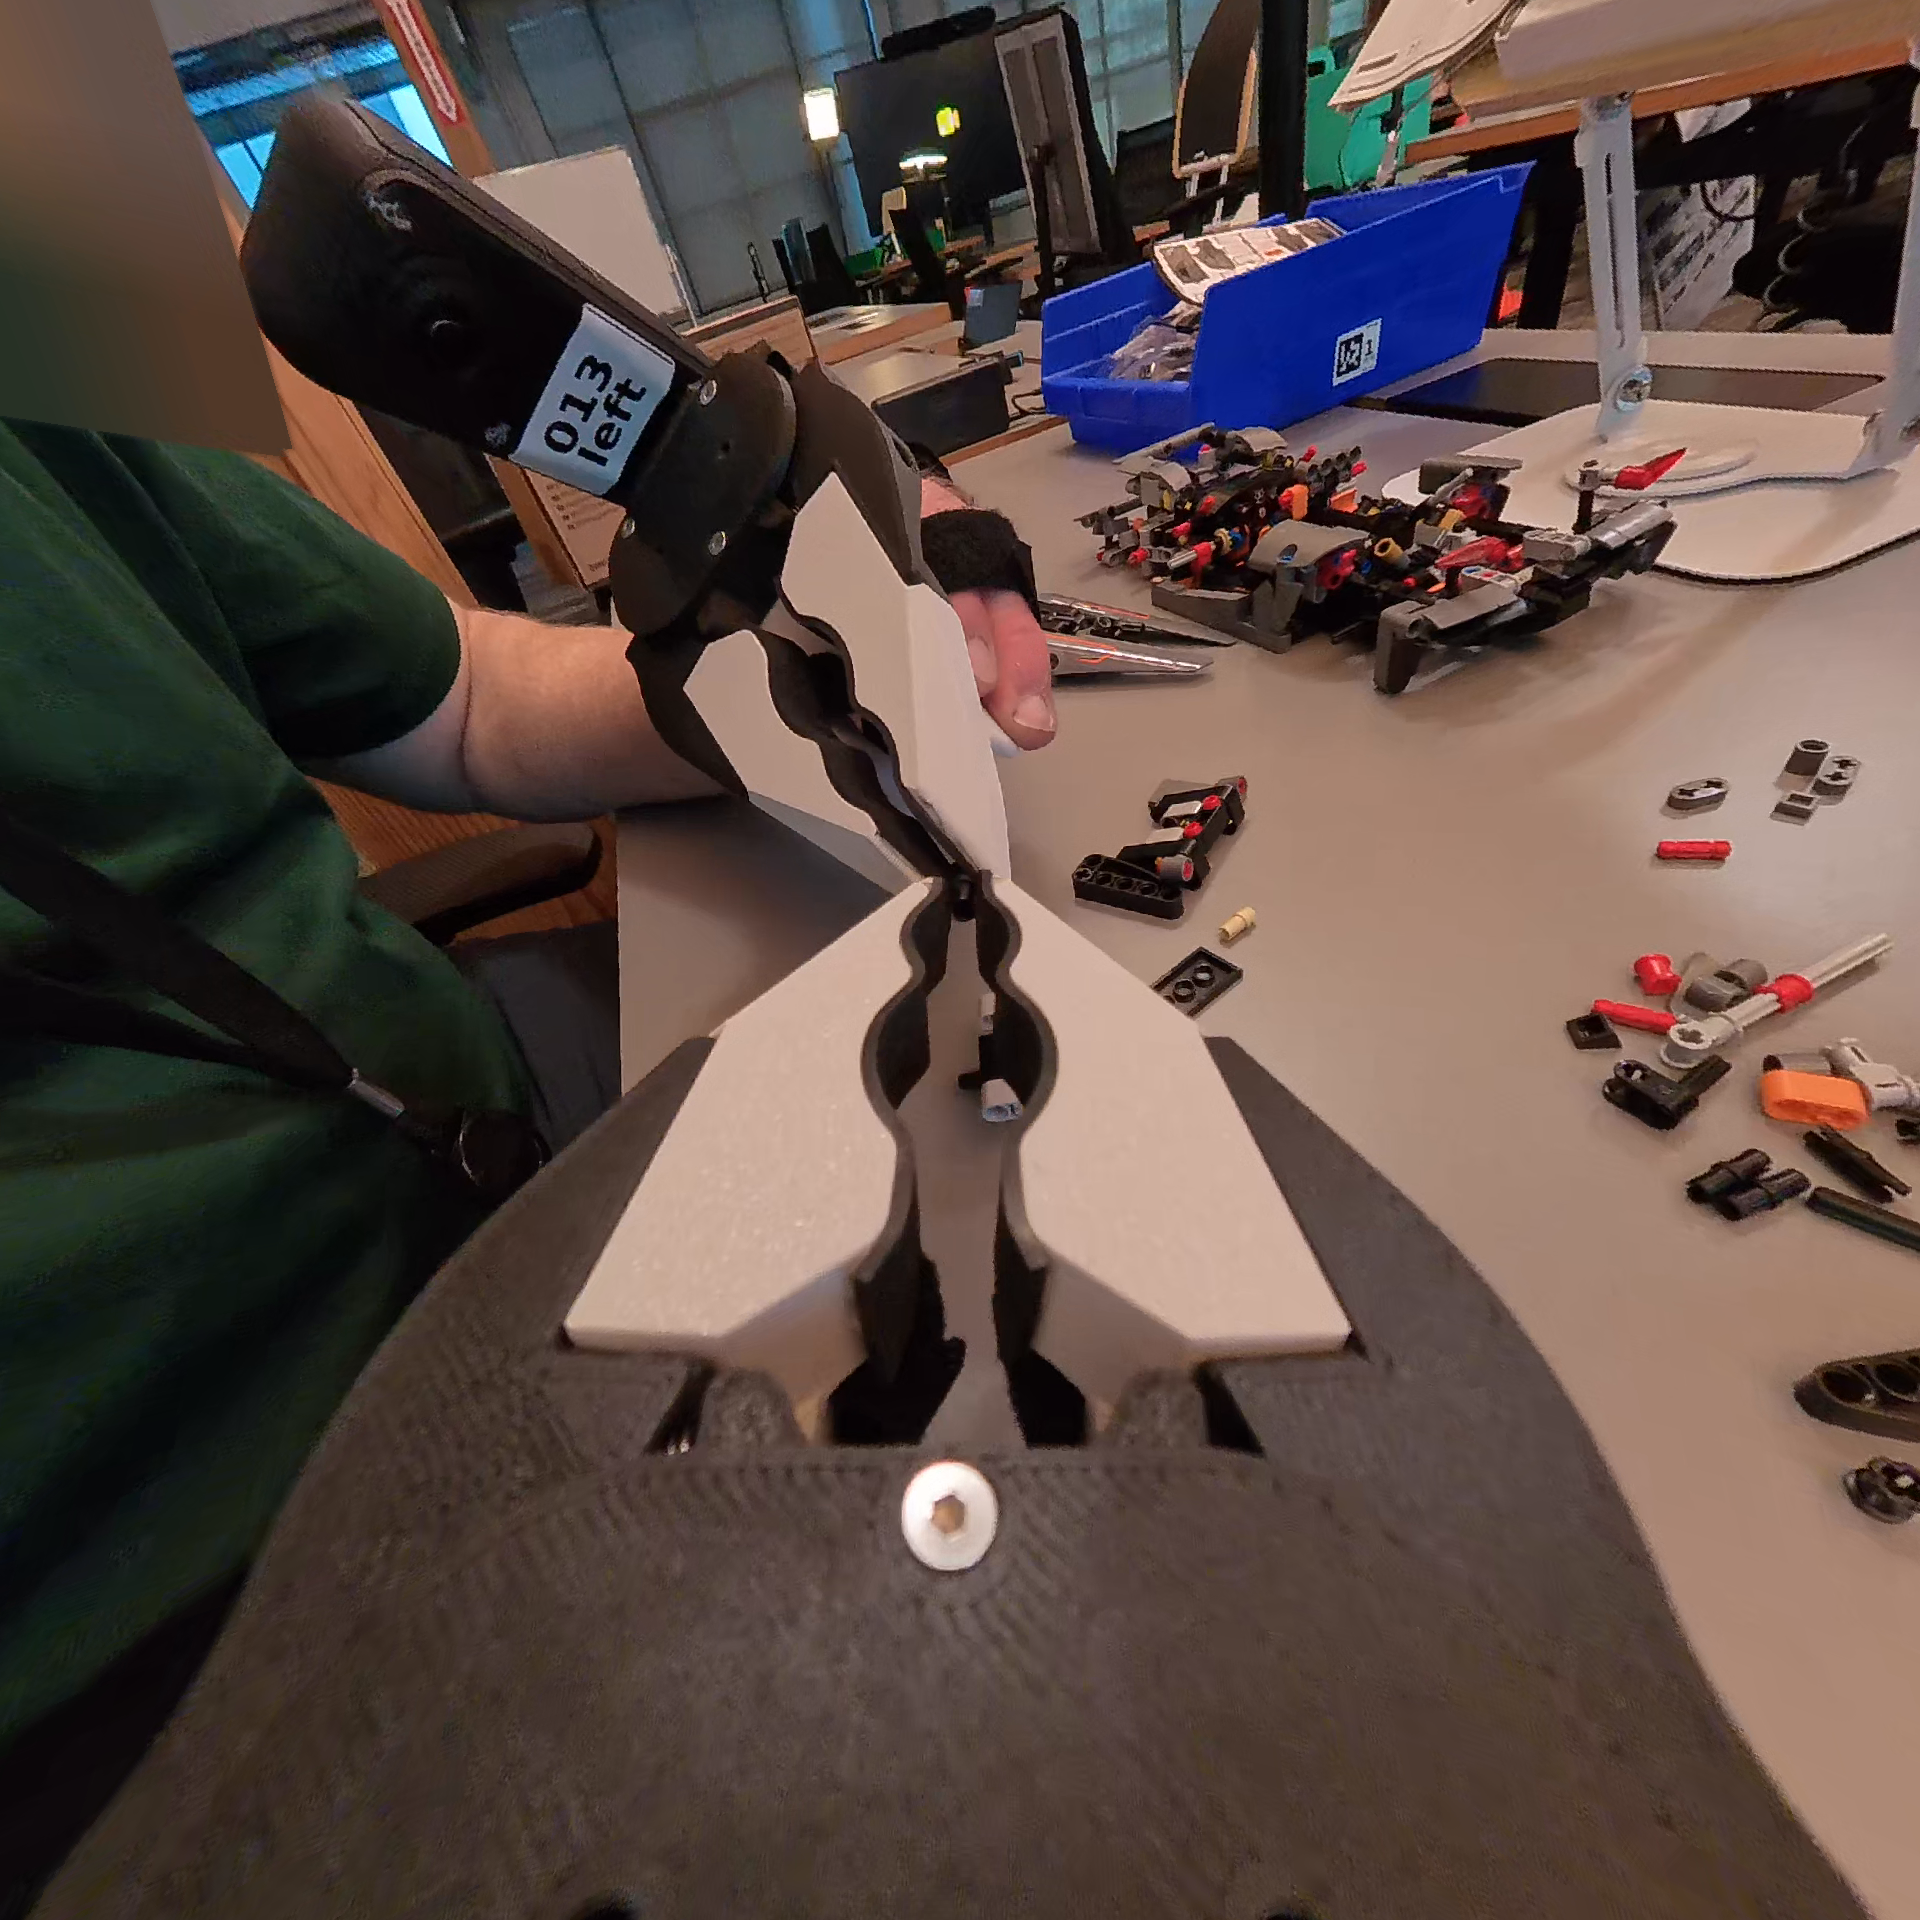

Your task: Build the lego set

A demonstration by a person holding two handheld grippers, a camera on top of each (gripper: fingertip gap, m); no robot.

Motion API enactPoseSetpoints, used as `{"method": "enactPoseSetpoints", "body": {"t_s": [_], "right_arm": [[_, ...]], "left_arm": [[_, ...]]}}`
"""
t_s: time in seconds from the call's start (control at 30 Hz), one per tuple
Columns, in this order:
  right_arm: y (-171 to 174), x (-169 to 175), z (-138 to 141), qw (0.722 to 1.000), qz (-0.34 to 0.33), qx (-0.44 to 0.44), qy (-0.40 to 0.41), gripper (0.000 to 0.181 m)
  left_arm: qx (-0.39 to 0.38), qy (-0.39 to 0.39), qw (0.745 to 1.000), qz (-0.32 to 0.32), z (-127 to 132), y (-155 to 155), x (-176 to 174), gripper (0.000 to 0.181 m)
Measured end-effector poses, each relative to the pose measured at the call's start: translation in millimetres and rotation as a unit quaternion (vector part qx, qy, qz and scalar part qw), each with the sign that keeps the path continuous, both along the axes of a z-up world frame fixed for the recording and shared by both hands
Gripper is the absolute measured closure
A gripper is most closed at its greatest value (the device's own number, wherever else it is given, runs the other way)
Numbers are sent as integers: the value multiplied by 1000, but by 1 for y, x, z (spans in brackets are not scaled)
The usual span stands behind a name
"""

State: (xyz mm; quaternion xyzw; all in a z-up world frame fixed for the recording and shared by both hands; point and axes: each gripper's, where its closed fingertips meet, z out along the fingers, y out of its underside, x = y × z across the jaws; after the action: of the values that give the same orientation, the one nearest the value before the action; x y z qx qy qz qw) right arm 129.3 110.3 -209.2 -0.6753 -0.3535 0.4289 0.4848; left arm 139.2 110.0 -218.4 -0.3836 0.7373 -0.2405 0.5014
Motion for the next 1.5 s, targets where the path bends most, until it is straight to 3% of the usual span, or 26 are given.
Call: {"method": "enactPoseSetpoints", "body": {"t_s": [0.2, 0.37, 0.53, 0.77, 0.9, 1.1, 1.23, 1.5], "right_arm": [[1, 1, -2, 1000, -9, 5, -12, 179], [5, 15, -4, 999, -28, -2, -16, 179], [2, 25, -9, 999, -31, -9, -26, 179], [1, 23, -10, 999, -25, -12, -31, 179], [-1, 21, -14, 999, -22, -5, -49, 179], [-1, 18, -11, 998, -29, 20, -54, 179], [1, 14, -8, 996, -38, 46, -64, 179], [5, 11, -9, 994, -48, 67, -74, 179]], "left_arm": [[-16, 4, 1000, -1, -2, 1, 2, 179], [-73, 79, 994, -19, -19, -2, -6, 147], [-93, 168, 981, -23, -59, -6, -8, 155], [-99, 183, 978, -17, -69, -4, -7, 169], [-92, 173, 980, -10, -67, 0, -6, 169], [-135, 63, 989, -6, -27, 5, 1, 169], [-151, 29, 988, -10, -12, 5, 1, 169], [-159, 18, 987, -10, -9, 7, 0, 169]]}}
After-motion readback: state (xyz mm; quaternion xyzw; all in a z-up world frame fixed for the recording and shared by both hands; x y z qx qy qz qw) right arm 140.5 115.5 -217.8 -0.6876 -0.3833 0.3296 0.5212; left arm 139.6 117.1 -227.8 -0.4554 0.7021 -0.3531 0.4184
